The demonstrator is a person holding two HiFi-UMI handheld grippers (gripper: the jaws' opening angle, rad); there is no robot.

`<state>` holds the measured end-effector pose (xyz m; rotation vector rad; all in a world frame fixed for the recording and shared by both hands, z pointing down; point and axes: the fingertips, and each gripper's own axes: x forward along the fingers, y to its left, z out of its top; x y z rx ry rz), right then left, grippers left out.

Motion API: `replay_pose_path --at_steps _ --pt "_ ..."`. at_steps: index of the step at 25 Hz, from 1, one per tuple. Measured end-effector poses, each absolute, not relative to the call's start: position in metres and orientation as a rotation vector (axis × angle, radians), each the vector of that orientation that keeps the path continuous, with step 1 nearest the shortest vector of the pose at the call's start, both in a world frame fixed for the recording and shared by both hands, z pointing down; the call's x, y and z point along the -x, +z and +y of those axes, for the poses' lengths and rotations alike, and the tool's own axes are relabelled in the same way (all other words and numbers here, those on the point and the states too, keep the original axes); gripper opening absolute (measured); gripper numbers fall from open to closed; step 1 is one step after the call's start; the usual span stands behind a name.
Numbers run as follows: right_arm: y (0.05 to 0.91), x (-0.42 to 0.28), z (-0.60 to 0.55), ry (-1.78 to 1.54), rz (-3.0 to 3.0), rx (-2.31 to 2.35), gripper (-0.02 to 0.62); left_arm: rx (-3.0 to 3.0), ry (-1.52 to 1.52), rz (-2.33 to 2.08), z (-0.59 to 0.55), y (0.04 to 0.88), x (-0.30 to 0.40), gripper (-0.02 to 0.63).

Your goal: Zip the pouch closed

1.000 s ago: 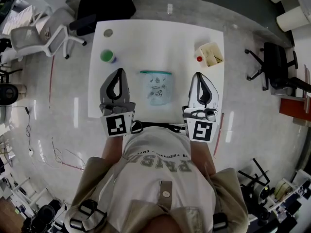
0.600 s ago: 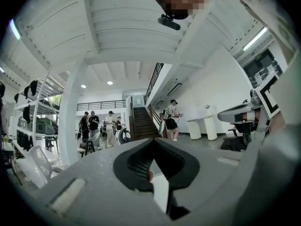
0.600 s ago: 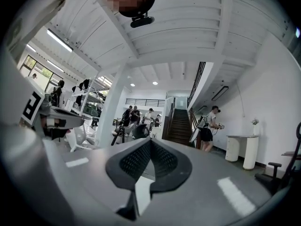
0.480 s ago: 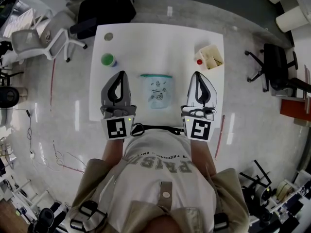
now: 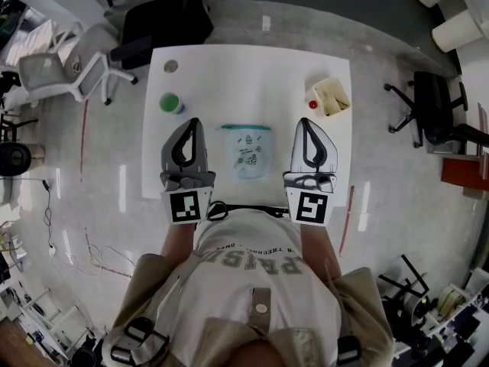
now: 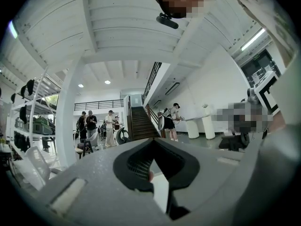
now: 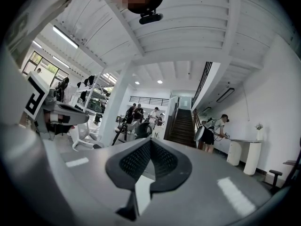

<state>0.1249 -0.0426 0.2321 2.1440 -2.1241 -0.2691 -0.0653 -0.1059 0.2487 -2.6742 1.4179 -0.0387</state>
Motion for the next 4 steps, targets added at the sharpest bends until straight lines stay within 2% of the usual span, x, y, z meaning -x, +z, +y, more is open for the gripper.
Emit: replay_pose_path --at_steps 4 --pt "0.2308 -0.1254 -0.0468 -0.284 -2.125 -2.134 -0.003 2.678 -0.052 1.416 -0.1092 0.2506 0.0636 0.012"
